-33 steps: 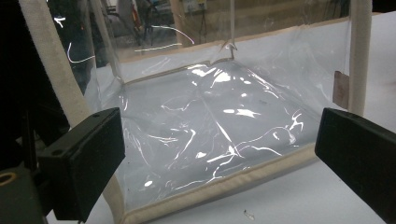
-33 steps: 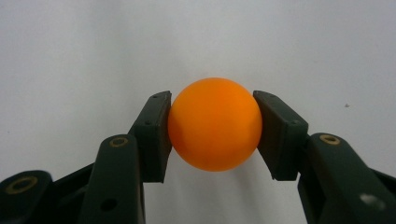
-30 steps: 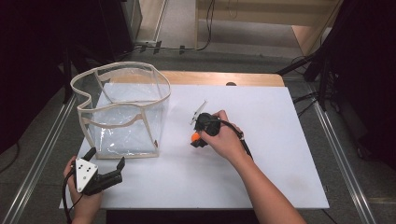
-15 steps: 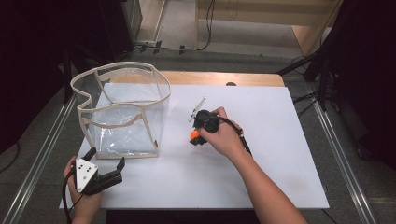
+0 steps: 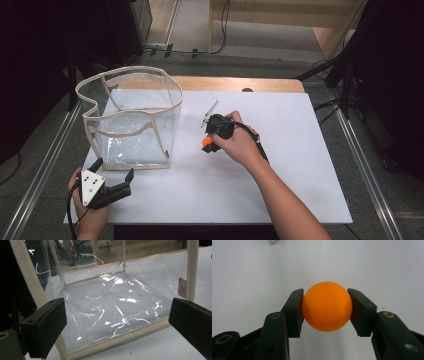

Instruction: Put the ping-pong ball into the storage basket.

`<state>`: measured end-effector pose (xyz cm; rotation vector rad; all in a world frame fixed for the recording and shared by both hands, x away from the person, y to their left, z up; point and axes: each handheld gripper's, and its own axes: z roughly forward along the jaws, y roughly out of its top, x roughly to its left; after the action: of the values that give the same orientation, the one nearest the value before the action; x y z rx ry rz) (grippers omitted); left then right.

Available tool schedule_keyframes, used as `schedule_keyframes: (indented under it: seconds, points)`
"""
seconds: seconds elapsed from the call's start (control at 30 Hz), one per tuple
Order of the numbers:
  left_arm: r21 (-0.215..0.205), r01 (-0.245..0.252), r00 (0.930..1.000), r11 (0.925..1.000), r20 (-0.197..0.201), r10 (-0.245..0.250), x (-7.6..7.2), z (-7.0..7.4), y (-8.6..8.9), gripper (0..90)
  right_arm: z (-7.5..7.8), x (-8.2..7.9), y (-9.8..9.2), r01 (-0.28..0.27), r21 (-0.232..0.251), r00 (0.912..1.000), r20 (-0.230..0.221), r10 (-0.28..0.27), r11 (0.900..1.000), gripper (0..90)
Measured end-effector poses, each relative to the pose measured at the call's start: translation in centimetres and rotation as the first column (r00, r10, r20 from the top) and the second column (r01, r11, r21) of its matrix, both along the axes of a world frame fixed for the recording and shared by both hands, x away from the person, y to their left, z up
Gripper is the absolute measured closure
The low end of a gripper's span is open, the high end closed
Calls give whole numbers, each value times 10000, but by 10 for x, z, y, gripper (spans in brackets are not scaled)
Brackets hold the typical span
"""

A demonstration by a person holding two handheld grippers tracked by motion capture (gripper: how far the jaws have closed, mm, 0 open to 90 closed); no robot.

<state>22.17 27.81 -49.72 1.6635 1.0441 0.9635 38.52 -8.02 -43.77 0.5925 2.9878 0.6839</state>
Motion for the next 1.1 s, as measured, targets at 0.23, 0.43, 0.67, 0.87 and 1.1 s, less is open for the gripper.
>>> schedule_keyframes:
  seconds: [0.23, 0.43, 0.67, 0.87, 1.1]
  points:
    - [8, 7, 10000, 10000, -4, -7, 0, 0, 0, 21, 4, 0, 2, 62, 95, 10000, -61, -61, 9999, 478]
    - [10, 11, 10000, 10000, 9, -11, 0, 0, 0, 21, 8, 2, 3, -12, 108, 10000, -18, 13, 9999, 478]
    - [9, 9, 10000, 10000, 1, -9, 0, 0, 0, 21, 13, 3, 3, -102, 79, 9999, -20, 102, 9999, 478]
    - [-2, 2, 10000, 10000, 4, -2, 0, 0, 0, 21, 17, 4, 3, -156, 8, 9999, 12, 156, 9999, 478]
    - [-27, -10, 10000, 10000, 7, 10, 0, 0, 0, 21, 24, 6, 5, -266, 24, 9996, 64, 266, 9996, 478]
